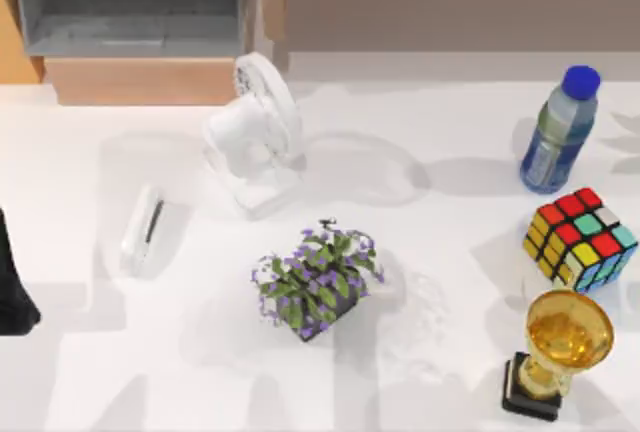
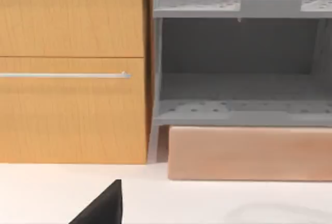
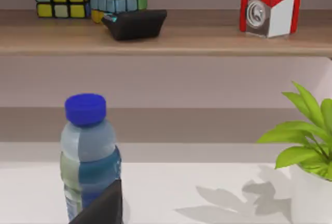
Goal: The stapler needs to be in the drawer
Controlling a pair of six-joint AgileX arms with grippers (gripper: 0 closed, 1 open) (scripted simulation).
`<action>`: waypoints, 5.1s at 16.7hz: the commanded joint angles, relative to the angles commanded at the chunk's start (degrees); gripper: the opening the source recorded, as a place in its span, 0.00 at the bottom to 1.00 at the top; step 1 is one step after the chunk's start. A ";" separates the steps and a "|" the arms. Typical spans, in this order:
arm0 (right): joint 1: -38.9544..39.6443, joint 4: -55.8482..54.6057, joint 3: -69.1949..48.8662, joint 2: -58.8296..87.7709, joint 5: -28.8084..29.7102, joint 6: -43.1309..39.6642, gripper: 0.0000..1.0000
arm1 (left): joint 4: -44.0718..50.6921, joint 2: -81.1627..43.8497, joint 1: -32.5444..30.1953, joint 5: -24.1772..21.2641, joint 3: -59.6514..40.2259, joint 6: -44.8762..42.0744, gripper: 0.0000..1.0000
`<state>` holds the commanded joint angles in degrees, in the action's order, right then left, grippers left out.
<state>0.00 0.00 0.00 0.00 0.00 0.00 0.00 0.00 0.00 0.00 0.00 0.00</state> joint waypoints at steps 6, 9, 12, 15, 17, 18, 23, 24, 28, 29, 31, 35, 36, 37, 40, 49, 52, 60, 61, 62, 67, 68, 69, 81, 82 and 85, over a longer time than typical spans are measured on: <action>0.00 0.00 0.00 0.00 0.00 0.00 1.00 | -3.16 -5.75 0.90 -1.00 -2.79 -3.75 1.00; 0.00 0.00 0.00 0.00 0.00 0.00 1.00 | -8.62 -15.82 2.55 -2.81 -7.59 -10.43 1.00; 0.00 0.00 0.00 0.00 0.00 0.00 1.00 | -16.05 -29.59 4.90 -5.38 -14.21 -19.74 1.00; 0.00 0.00 0.00 0.00 0.00 0.00 1.00 | -24.62 -45.63 7.72 -8.51 -22.03 -30.79 1.00; 0.00 0.00 0.00 0.00 0.00 0.00 1.00 | -30.71 -57.01 9.79 -10.80 -27.59 -38.77 1.00; 0.00 0.00 0.00 0.00 0.00 0.00 1.00 | -33.77 -62.76 10.86 -11.98 -30.40 -42.84 1.00; 0.00 0.00 0.00 0.00 0.00 0.00 1.00 | -48.36 -90.90 16.24 -17.95 -44.16 -62.92 1.00; 0.00 0.00 0.00 0.00 0.00 0.00 1.00 | -51.00 -96.16 17.26 -19.09 -46.72 -66.67 1.00; 0.00 0.00 0.00 0.00 0.00 0.00 1.00 | -60.06 -114.74 20.88 -23.14 -55.61 -79.79 1.00; 0.00 0.00 0.00 0.00 0.00 0.00 1.00 | -61.85 -118.54 21.62 -23.96 -57.37 -82.42 1.00; 0.00 0.00 0.00 0.00 0.00 0.00 1.00 | -64.69 -124.72 22.82 -25.31 -60.23 -86.67 1.00; 0.00 0.00 0.00 0.00 0.00 0.00 1.00 | -67.32 -130.67 24.00 -26.66 -63.03 -90.79 1.00; 0.00 0.00 0.00 0.00 0.00 0.00 1.00 | -67.32 -130.67 24.00 -26.66 -63.03 -90.79 1.00; 0.00 0.00 0.00 0.00 0.00 0.00 1.00 | -67.32 -130.67 24.00 -26.66 -63.03 -90.79 1.00; 0.00 0.00 0.00 0.00 0.00 0.00 1.00 | -67.17 -130.57 23.70 -26.57 -62.78 -90.71 1.00; 0.00 0.00 0.00 0.00 0.00 0.00 1.00 | -63.86 -133.74 22.54 -25.23 -69.59 -90.74 1.00; 0.00 0.00 0.00 0.00 0.00 0.00 1.00 | -63.86 -133.74 22.54 -25.23 -69.59 -90.74 0.92; 0.00 0.00 0.00 0.00 0.00 0.00 1.00 | -63.86 -133.74 22.54 -25.23 -69.59 -90.74 0.32; 0.00 0.00 0.00 0.00 0.00 0.00 1.00 | -63.86 -133.74 22.54 -25.23 -69.59 -90.74 0.25; 0.00 0.00 0.00 0.00 0.00 0.00 1.00 | -63.86 -133.74 22.54 -25.23 -69.59 -90.74 0.17; 0.00 0.00 0.00 0.00 0.00 0.00 1.00 | -63.86 -133.74 22.54 -25.23 -69.59 -90.74 0.00; 0.00 0.00 0.00 0.00 0.00 0.00 1.00 | -63.86 -133.74 22.54 -25.23 -69.59 -90.74 0.00; 0.00 0.00 0.00 0.00 0.00 0.00 1.00 | -63.86 -133.74 22.54 -25.23 -69.59 -90.74 0.00; 0.00 0.00 0.00 0.00 0.00 0.00 1.00 | -69.63 -128.76 25.78 -28.24 -57.17 -90.50 0.00; 0.00 0.00 0.00 0.00 0.00 0.00 1.00 | -70.57 -127.99 26.23 -28.67 -55.46 -90.54 0.00; 0.00 0.00 0.00 0.00 0.00 0.00 1.00 | -71.82 -126.97 26.81 -29.22 -53.63 -90.64 0.00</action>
<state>0.00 0.00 0.00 0.00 0.00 0.00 -71.82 -126.97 26.81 -29.22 -53.63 -90.64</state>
